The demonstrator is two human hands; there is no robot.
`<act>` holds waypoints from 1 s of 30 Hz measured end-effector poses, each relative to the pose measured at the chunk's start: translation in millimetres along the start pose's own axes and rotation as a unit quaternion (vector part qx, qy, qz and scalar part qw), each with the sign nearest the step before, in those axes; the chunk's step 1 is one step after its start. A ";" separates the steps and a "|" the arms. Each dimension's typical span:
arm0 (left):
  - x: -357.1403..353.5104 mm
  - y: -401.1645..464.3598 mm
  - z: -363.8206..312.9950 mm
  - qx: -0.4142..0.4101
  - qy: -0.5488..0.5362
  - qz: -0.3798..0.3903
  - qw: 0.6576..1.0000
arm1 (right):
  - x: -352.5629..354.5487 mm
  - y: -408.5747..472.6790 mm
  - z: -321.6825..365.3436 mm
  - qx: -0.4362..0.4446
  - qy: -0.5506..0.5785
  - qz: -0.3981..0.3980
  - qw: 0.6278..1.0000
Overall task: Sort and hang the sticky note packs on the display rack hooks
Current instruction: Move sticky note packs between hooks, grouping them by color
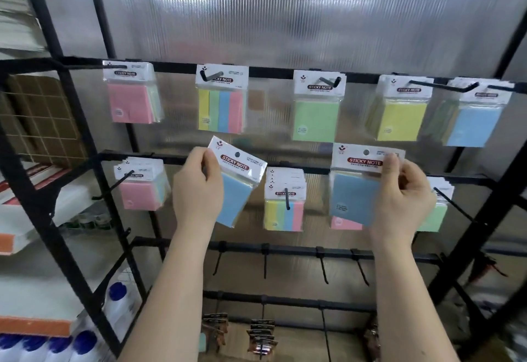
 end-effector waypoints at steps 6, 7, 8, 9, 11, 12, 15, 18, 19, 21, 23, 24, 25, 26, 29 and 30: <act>-22.4 -1.1 -30.9 -0.062 -0.033 0.050 0.996 | 32.6 12.3 11.6 0.003 -0.002 -0.047 0.999; -25.7 -1.8 -34.3 -0.071 -0.034 0.061 0.995 | 38.0 13.1 13.0 0.003 -0.008 -0.056 0.998; -30.7 -2.7 -37.5 -0.081 -0.037 0.070 0.994 | 43.8 13.5 15.4 0.007 -0.016 -0.065 0.998; -35.6 -3.9 -40.4 -0.091 -0.042 0.079 0.992 | 50.3 14.2 17.6 0.012 -0.024 -0.076 0.997; -46.7 -6.4 -47.2 -0.106 -0.061 0.096 0.988 | 63.3 14.9 23.4 0.026 -0.038 -0.102 0.994; -52.3 -7.7 -51.3 -0.116 -0.071 0.104 0.985 | 69.2 14.8 26.4 0.031 -0.042 -0.115 0.992; -66.1 -13.8 -68.0 -0.144 -0.099 0.120 0.977 | 85.2 16.8 33.4 0.049 -0.048 -0.150 0.986; -78.1 -21.0 -82.4 -0.146 -0.124 0.131 0.973 | 96.8 22.3 39.6 0.064 -0.058 -0.165 0.982; -83.2 -23.3 -85.5 -0.145 -0.130 0.135 0.971 | 100.7 24.7 40.5 0.067 -0.057 -0.168 0.982; -92.2 -27.9 -91.4 -0.149 -0.135 0.135 0.970 | 108.5 30.4 41.2 0.072 -0.048 -0.169 0.982; -99.5 -31.4 -99.1 -0.155 -0.134 0.124 0.971 | 115.7 38.7 38.7 0.069 -0.041 -0.169 0.982; -102.7 -33.8 -103.7 -0.156 -0.132 0.118 0.972 | 119.6 43.7 36.7 0.064 -0.039 -0.168 0.983; -106.3 -36.4 -108.9 -0.155 -0.128 0.112 0.973 | 123.7 49.6 34.7 0.061 -0.038 -0.166 0.983; -109.8 -39.2 -114.4 -0.153 -0.120 0.107 0.975 | 128.6 56.2 32.9 0.058 -0.039 -0.164 0.984; -122.7 -50.7 -130.7 -0.141 -0.101 0.083 0.981 | 145.4 81.2 28.2 0.053 -0.031 -0.146 0.987; -127.1 -56.4 -136.9 -0.134 -0.097 0.073 0.983 | 151.9 91.1 26.8 0.052 -0.028 -0.135 0.989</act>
Point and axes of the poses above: each hand's wrist, its own y-axis towards the middle knuckle, its own x-axis out of the back of the hand, z = x × y, the point moved 4 cm from there along y, towards the middle knuckle, and after that the axes turned 12 degrees about y, right-handed, at the moved point
